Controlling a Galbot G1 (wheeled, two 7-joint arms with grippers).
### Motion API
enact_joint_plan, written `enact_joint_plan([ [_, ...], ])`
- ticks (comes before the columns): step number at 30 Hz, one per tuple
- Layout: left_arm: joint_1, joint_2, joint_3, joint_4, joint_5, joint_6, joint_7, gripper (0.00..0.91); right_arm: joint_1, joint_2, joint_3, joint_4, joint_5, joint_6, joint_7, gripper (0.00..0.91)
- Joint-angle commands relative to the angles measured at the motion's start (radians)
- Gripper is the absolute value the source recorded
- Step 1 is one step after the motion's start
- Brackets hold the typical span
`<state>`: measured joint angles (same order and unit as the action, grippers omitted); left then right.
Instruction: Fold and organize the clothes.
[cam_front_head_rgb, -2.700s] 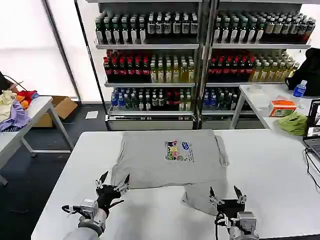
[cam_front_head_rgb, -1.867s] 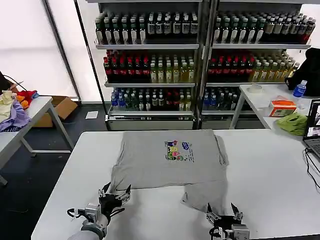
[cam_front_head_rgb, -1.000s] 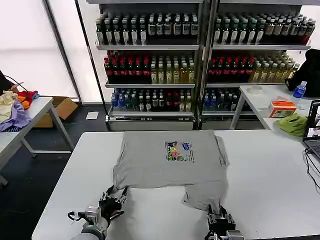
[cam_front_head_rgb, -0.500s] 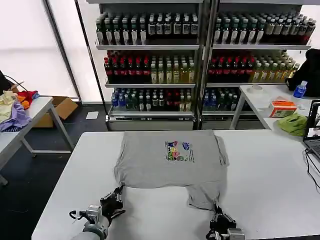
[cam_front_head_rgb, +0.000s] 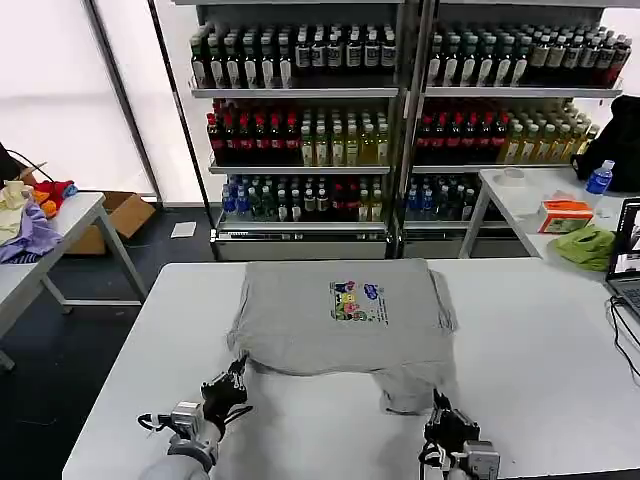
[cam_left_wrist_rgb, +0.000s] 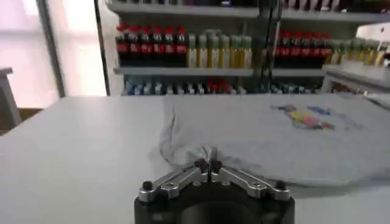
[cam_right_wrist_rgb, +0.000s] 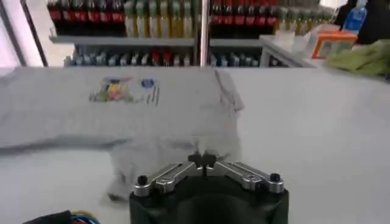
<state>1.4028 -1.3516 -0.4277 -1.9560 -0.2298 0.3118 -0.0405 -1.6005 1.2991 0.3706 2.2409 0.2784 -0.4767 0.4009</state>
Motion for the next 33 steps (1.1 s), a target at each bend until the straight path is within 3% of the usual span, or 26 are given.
enact_joint_plan([
  [1,-0.044,0.001,0.003,0.007,-0.004,-0.068,-0.003,0.000,0.073,0.008,0.019,0.004,0.001,0.002,-0.005,0.000],
  [11,-0.149,-0.030,0.005,0.106,-0.043,-0.081,-0.004,0.000,0.312,0.001,0.053,-0.167,0.033,-0.015,-0.034,0.000],
  [20,-0.235,-0.031,0.013,0.173,-0.053,-0.061,-0.009,0.000,0.491,-0.016,0.012,-0.315,0.064,-0.047,-0.014,0.000],
  [33,-0.369,0.004,0.026,0.326,-0.071,-0.050,-0.010,0.000,0.751,-0.028,-0.063,-0.514,0.080,-0.064,-0.053,0.000],
])
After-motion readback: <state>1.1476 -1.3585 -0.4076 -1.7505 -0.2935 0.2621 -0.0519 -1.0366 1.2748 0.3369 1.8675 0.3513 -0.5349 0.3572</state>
